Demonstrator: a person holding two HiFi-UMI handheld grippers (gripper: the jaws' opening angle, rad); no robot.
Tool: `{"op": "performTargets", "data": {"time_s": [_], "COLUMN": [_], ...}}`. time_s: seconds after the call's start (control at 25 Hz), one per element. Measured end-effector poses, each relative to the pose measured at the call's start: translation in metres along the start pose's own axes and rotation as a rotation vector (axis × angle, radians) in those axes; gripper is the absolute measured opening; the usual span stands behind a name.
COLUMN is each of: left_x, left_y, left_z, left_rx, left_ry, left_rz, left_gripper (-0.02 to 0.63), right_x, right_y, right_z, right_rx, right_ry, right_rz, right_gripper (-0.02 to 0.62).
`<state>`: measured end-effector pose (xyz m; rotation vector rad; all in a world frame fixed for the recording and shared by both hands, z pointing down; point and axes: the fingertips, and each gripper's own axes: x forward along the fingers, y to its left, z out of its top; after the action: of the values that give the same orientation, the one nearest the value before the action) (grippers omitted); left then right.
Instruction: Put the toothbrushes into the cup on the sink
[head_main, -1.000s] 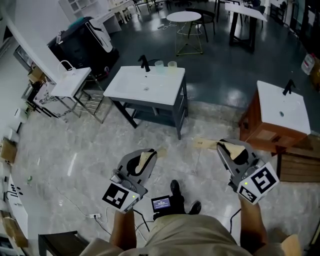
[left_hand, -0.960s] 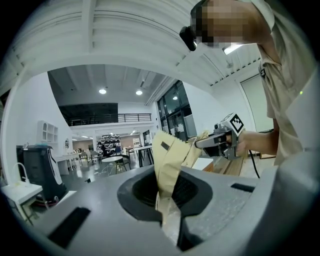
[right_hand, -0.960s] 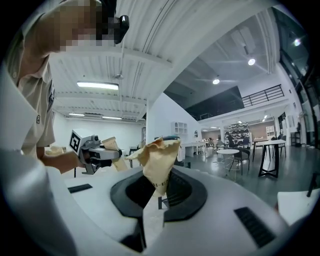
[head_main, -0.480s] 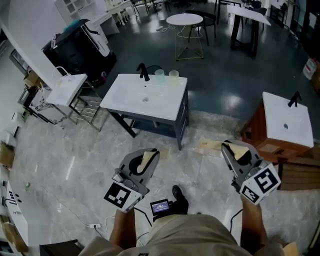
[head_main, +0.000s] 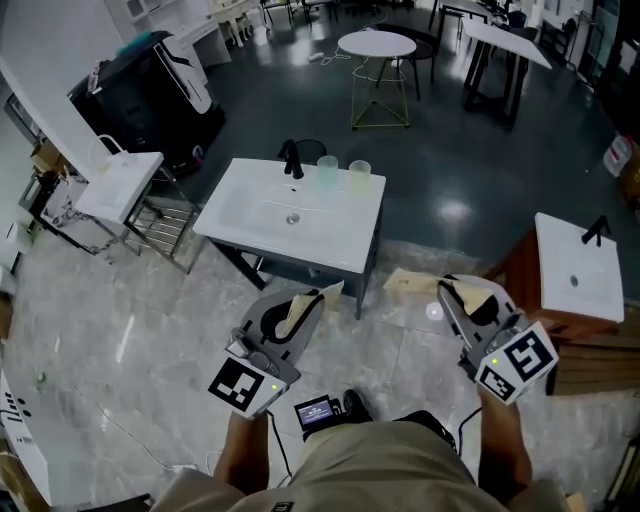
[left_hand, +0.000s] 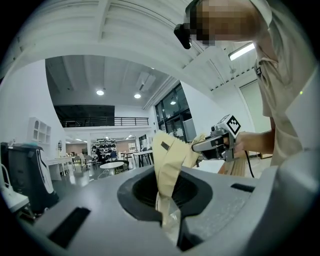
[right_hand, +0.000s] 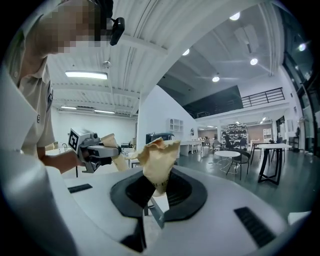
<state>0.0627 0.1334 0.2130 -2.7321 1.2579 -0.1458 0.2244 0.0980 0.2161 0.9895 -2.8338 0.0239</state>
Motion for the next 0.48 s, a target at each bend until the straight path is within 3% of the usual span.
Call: {"op": "performTargets", "data": {"time_s": [0.48], "left_x": [0.037], "left_y": [0.071], "left_z": [-0.042], "left_rx": [-0.070], "left_ry": [0.056], "left_rz": [0.043], "left_gripper": [0.032], "right_x": [0.100], "right_y": [-0.070], "right_z": [-0.019], "right_rx": [0.037], "right_ry": [0.026], "right_rz": [0.025], "right_gripper": [0.032]}}
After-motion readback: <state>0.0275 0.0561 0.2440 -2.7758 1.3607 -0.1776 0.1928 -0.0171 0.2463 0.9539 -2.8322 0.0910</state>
